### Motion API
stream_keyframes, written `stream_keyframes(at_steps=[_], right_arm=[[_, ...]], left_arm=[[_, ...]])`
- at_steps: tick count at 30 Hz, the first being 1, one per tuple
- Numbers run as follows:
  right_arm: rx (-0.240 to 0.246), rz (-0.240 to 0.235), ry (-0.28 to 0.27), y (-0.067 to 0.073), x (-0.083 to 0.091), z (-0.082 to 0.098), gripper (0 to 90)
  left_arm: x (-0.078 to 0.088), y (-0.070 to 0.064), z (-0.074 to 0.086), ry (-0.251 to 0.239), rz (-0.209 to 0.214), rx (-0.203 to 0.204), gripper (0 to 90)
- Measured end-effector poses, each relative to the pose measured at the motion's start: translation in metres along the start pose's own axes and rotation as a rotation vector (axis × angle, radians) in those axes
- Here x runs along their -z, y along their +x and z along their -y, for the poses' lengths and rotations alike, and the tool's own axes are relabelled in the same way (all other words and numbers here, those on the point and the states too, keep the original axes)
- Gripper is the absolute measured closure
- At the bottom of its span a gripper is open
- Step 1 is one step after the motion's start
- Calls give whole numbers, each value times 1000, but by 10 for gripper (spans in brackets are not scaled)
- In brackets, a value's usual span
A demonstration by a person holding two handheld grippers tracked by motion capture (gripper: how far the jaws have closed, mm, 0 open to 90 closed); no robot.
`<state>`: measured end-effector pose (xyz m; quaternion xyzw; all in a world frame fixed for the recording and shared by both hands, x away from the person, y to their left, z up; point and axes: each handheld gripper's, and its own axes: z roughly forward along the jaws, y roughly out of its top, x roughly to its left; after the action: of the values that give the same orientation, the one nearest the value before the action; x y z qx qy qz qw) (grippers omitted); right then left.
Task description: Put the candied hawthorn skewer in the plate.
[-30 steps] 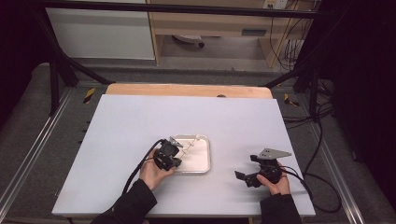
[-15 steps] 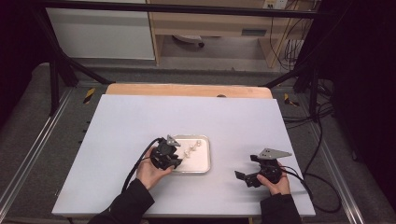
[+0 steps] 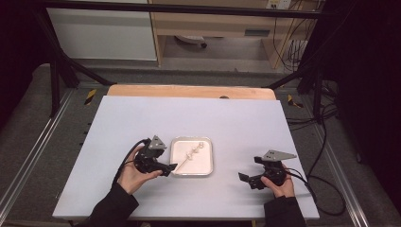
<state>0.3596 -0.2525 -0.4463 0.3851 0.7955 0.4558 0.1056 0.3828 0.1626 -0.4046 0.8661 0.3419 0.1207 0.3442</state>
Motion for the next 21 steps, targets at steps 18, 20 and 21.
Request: stream_keyframes(at_steps=[18, 20, 21], right_arm=[[7, 4, 14, 0, -1, 1, 6], [7, 8, 19, 0, -2, 2, 6], [6, 9, 22, 0, -2, 2, 6]], left_arm=[[31, 35, 73, -123, -43, 83, 110], [32, 39, 80, -132, -48, 99, 112], [32, 40, 83, -131, -51, 103, 113]])
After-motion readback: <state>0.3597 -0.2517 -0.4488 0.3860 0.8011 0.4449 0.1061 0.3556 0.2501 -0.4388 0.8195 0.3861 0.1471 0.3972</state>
